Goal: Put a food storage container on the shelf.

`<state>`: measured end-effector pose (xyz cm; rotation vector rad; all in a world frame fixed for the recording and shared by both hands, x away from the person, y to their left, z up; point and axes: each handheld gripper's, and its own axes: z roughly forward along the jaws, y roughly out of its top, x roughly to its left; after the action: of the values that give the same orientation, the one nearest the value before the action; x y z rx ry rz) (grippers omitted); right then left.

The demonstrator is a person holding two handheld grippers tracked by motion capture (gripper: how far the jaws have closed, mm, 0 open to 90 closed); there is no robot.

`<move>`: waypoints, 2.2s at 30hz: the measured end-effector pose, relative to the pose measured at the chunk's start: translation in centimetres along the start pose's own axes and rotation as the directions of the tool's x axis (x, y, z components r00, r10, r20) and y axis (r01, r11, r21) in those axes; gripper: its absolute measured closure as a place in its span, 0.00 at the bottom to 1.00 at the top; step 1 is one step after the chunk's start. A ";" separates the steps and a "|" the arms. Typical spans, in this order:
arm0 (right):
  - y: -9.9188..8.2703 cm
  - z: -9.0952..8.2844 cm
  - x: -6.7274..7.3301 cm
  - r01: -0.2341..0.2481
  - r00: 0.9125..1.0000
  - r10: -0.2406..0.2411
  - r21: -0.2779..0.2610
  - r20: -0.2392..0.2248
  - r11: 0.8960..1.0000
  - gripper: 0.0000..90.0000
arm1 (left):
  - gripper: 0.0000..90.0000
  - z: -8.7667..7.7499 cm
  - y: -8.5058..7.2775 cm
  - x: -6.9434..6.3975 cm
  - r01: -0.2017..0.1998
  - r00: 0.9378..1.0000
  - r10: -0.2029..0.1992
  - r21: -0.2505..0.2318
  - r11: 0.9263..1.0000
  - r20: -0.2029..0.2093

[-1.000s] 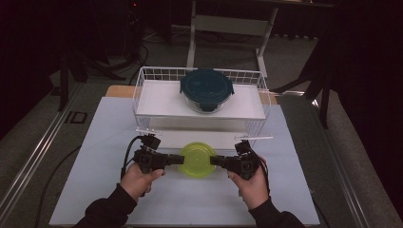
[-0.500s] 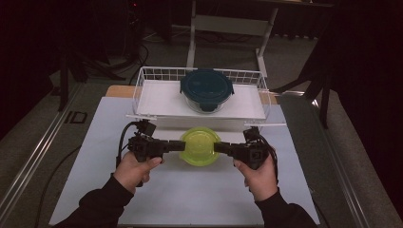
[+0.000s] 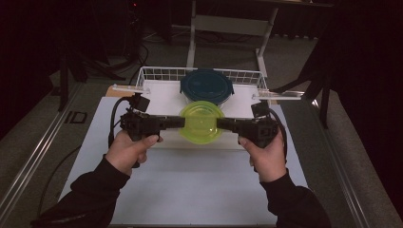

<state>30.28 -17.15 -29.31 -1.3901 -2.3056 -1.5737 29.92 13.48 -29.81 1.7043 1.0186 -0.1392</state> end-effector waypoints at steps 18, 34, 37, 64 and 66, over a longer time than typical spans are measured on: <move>7.4 -1.2 0.0 0.006 0.999 -0.003 -0.056 0.051 0.998 0.89 | 0.91 0.4 7.9 -0.8 -0.045 0.998 0.043 -0.023 0.999 -0.044; 9.9 0.4 -3.0 -0.077 0.993 0.075 0.015 0.087 0.997 0.89 | 0.90 3.1 9.6 2.0 0.072 0.997 -0.072 0.015 0.997 -0.034; 10.4 0.5 -3.3 -0.090 0.993 0.087 0.033 0.081 0.995 0.88 | 0.90 3.2 9.8 2.1 0.082 0.996 -0.082 0.009 0.997 -0.037; 12.7 2.8 -5.3 -0.173 0.979 0.170 0.010 0.115 0.985 0.69 | 0.58 5.8 10.9 3.2 0.093 0.986 -0.102 -0.078 0.993 -0.130; 12.8 2.9 -5.2 -0.164 0.979 0.162 0.008 0.124 0.986 0.65 | 0.55 5.8 11.0 3.1 0.079 0.986 -0.091 -0.088 0.993 -0.138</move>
<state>43.23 -17.14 -23.74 -1.6690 -2.1960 -1.4562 41.56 9.90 -25.77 1.6138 1.1874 -0.0313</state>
